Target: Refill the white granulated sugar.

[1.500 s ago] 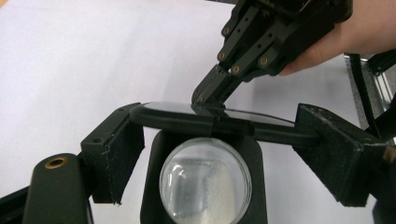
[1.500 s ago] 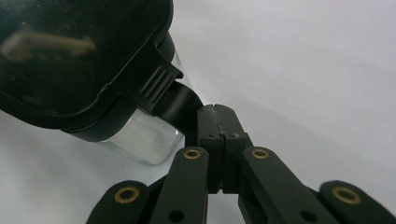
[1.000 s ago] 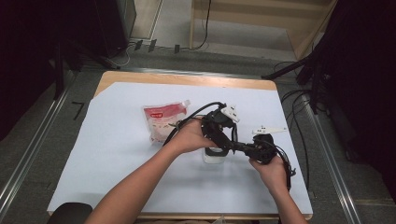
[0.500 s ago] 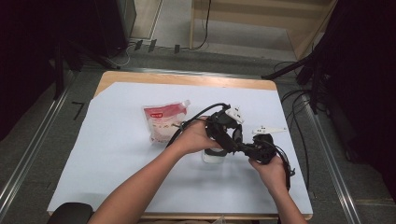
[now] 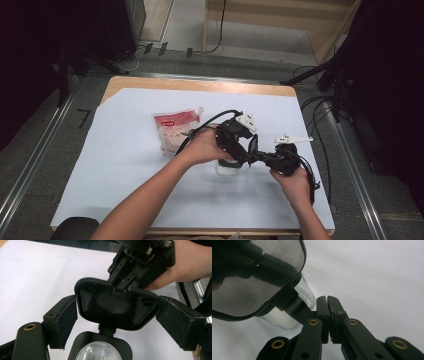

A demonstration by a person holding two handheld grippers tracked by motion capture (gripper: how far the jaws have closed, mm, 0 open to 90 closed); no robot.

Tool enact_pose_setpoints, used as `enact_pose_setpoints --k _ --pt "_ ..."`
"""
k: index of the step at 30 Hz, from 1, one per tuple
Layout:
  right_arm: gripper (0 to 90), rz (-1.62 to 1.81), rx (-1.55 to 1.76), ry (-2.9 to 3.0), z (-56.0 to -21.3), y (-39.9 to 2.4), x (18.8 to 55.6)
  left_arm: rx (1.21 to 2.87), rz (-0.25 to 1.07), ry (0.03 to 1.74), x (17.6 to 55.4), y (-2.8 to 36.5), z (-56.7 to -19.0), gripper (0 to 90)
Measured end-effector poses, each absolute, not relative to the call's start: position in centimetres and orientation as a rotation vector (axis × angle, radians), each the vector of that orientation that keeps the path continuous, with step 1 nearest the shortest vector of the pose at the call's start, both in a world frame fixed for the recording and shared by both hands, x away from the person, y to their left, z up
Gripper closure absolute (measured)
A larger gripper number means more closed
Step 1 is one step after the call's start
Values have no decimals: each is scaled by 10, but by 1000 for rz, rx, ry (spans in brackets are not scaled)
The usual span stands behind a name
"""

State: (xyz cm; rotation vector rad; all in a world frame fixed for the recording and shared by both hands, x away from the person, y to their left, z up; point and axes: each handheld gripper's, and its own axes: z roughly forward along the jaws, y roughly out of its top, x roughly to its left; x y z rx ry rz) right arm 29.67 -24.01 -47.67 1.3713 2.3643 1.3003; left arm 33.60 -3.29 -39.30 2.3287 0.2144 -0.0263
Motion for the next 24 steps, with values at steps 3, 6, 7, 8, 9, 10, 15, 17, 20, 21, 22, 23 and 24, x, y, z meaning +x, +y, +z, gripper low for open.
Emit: enact_pose_setpoints --k 3,6,7,8,9,10,15,17,20,21,22,23,24 --pt "865 1305 1382 2353 -474 -244 295 2324 -18 225 335 -28 -388 185" --pt "833 1315 1387 2355 -472 -248 291 2327 -36 236 334 -20 -383 185" --pt "808 1313 1375 2359 -472 -248 287 2323 -53 258 334 -15 -381 185" --pt "804 1316 1370 2367 -472 -248 285 2317 -58 263 334 -13 -380 186" --pt "792 1314 1368 2378 -472 -247 283 2314 -69 272 334 -10 -379 189" --pt "784 1307 1354 2388 -472 -246 280 2314 -69 272 334 -10 -379 207" --pt "739 1307 1323 2422 -468 -241 266 2291 -126 330 334 7 -374 283" --pt "725 1326 1315 2432 -466 -239 260 2279 -154 353 334 15 -374 318" --pt "717 1331 1285 2439 -464 -235 251 2292 -144 368 332 24 -374 362" --pt "712 1334 1262 2444 -462 -233 245 2294 -143 381 332 27 -374 372" --pt "709 1344 1230 2446 -461 -231 241 2294 -141 390 331 30 -375 383" --pt "707 1347 1224 2455 -460 -228 236 2290 -144 400 330 33 -375 391" --pt "706 1348 1203 2464 -459 -226 233 2285 -142 408 329 36 -375 400"
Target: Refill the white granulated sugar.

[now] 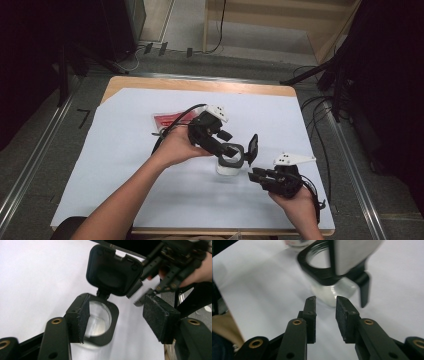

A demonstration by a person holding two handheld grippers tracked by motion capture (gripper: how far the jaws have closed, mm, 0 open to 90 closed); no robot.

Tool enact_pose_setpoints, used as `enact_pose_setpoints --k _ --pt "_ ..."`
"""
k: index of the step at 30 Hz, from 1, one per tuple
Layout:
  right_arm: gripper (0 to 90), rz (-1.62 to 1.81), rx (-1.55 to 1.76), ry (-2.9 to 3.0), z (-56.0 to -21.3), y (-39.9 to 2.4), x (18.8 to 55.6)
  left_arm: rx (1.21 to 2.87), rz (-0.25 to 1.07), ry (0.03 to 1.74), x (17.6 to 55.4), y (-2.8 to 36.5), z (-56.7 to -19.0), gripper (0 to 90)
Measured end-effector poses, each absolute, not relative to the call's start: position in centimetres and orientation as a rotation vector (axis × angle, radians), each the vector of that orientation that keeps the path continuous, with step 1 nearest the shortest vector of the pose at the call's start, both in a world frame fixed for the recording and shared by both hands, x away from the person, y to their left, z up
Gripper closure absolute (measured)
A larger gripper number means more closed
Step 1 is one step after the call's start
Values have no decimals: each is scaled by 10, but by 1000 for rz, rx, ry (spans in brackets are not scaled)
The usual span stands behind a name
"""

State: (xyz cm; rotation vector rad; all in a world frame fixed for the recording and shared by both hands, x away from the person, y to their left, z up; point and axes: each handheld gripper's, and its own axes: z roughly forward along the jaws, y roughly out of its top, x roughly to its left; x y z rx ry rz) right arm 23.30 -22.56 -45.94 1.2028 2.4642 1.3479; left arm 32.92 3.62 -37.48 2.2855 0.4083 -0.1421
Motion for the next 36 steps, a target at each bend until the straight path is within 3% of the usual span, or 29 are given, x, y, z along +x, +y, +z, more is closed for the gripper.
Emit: enact_pose_setpoints --k 8,16,36 --pt "636 1382 1104 2502 -451 -192 222 2252 -91 491 320 65 -378 482" --pt "556 1381 1026 2601 -452 -165 219 2262 -83 548 317 93 -378 475" --pt "523 1345 816 2717 -453 -84 241 2206 -12 691 309 159 -366 453"
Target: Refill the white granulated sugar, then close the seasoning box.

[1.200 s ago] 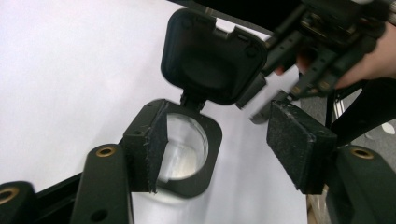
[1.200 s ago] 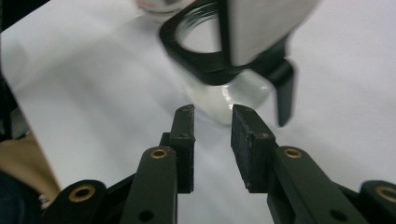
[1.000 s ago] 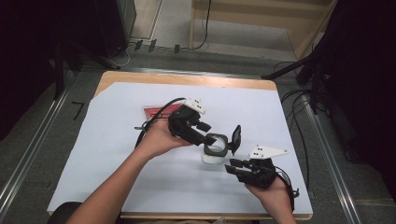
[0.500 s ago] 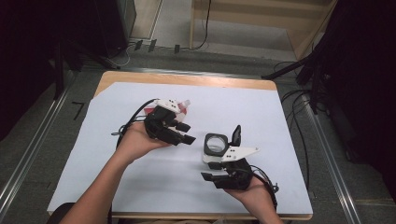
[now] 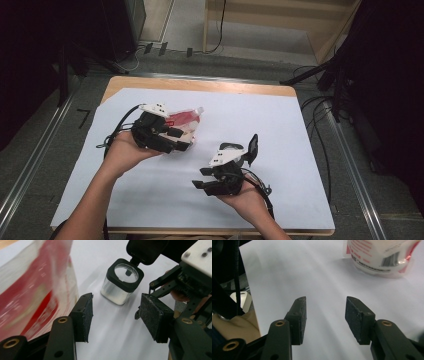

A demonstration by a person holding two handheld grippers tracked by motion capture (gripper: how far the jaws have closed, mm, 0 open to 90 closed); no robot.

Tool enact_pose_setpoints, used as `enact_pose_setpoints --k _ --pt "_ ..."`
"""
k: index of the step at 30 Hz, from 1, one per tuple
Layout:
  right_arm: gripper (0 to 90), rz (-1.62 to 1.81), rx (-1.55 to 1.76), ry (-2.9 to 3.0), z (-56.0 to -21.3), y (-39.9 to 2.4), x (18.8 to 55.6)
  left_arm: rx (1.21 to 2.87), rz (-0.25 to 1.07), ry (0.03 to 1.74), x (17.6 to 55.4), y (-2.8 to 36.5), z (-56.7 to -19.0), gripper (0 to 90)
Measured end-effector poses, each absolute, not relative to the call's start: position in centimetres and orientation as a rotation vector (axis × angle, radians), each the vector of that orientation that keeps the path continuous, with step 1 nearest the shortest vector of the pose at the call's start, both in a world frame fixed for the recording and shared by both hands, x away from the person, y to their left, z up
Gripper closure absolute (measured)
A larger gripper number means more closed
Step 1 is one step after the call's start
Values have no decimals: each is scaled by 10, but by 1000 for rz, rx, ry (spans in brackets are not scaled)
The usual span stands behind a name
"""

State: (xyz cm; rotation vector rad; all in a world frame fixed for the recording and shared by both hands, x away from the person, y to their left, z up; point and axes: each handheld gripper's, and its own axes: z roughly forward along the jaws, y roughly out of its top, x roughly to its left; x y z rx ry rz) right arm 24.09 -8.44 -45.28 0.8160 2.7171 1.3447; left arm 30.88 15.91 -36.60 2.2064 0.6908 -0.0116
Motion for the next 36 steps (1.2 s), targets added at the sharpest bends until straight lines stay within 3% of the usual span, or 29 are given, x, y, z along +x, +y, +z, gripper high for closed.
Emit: enact_pose_setpoints --k 36 --pt "511 1378 840 2711 -471 -76 244 2099 82 931 310 242 -375 431"
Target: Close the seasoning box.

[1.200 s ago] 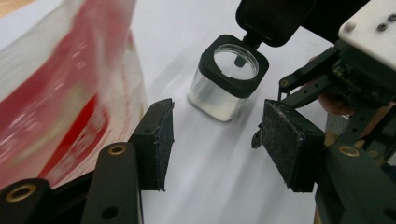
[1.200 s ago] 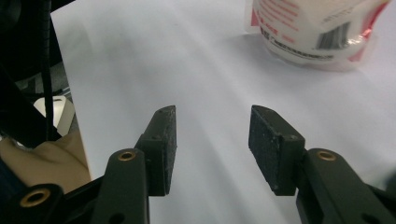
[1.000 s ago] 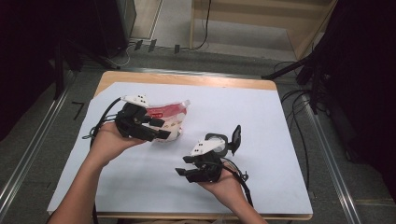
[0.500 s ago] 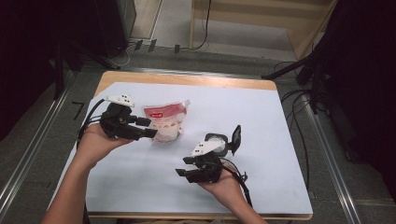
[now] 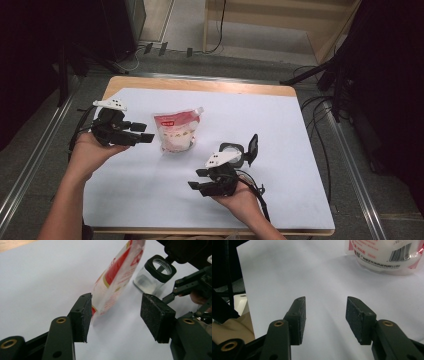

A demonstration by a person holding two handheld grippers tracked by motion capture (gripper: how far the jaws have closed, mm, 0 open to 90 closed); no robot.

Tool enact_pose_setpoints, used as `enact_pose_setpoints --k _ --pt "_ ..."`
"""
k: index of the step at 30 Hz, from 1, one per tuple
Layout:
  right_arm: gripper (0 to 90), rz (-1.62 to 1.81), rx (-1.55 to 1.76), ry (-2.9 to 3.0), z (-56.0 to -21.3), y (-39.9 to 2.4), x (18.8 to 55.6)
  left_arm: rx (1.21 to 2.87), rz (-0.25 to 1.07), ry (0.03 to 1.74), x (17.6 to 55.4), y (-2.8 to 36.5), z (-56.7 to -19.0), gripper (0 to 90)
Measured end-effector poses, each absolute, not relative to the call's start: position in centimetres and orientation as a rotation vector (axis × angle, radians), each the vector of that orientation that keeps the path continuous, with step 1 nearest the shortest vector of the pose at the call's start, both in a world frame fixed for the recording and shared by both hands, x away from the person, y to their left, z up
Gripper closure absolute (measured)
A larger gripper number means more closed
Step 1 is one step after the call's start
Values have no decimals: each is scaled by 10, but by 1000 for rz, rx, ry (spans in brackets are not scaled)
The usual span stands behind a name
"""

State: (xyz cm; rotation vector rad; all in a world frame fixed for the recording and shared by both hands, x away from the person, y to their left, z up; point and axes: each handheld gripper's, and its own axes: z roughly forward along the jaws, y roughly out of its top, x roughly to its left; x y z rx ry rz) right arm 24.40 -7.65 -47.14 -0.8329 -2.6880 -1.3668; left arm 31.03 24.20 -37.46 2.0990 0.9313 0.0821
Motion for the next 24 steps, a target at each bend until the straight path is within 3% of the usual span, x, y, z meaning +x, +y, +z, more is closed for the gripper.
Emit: enact_pose_setpoints --k 15,24 --pt "509 -1356 -839 -2700 -476 -76 245 2127 75 906 334 208 -407 444" --pt "506 -1360 -853 -2703 -478 -73 245 2135 103 855 342 193 -412 553"
